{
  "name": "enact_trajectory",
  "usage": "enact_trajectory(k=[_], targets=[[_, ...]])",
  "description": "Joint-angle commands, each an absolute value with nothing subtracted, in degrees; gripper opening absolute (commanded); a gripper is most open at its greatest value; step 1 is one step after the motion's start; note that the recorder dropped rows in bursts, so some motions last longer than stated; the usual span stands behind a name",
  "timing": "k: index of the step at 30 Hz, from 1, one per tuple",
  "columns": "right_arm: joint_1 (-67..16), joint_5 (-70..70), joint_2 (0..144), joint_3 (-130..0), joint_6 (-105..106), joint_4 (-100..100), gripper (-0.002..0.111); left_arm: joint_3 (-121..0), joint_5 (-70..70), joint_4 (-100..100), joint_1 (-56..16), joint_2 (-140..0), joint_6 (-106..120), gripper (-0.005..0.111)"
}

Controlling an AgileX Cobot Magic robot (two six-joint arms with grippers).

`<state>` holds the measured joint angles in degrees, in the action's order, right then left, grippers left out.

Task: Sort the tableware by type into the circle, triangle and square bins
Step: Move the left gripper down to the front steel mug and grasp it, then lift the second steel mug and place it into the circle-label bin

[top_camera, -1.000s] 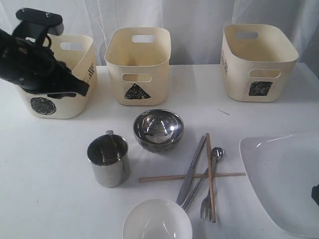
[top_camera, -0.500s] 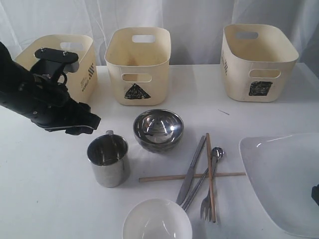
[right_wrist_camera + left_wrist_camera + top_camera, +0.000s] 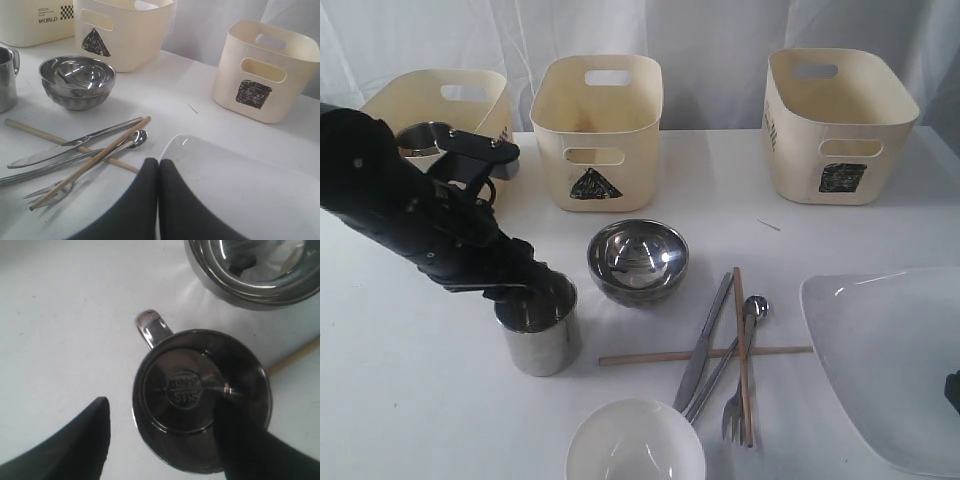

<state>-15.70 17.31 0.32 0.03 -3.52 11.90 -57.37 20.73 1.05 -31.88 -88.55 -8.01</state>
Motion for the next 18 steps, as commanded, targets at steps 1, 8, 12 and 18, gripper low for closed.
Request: enact_trajectory(k=[1,8,12,18], targets=[[-15.95,16.65,0.0,0.0,-3.65,12.0,0.0,-57.16,19.71,1.64,-32.16,-91.03,-7.73,0.064],[-15.95,16.65,0.0,0.0,-3.65,12.0,0.0,-57.16,15.62,1.64,-32.16,-95.54,-7.49,0.063],[-15.95,16.65,0.0,0.0,-3.65,12.0,0.0,-57.16,13.52,1.38,-32.16,-98.7,-7.49,0.055],[-15.95,16.65,0.0,0.0,-3.65,12.0,0.0,-57.62,14.54,-6.22,-32.05,-99.61,-7.49,0.009]])
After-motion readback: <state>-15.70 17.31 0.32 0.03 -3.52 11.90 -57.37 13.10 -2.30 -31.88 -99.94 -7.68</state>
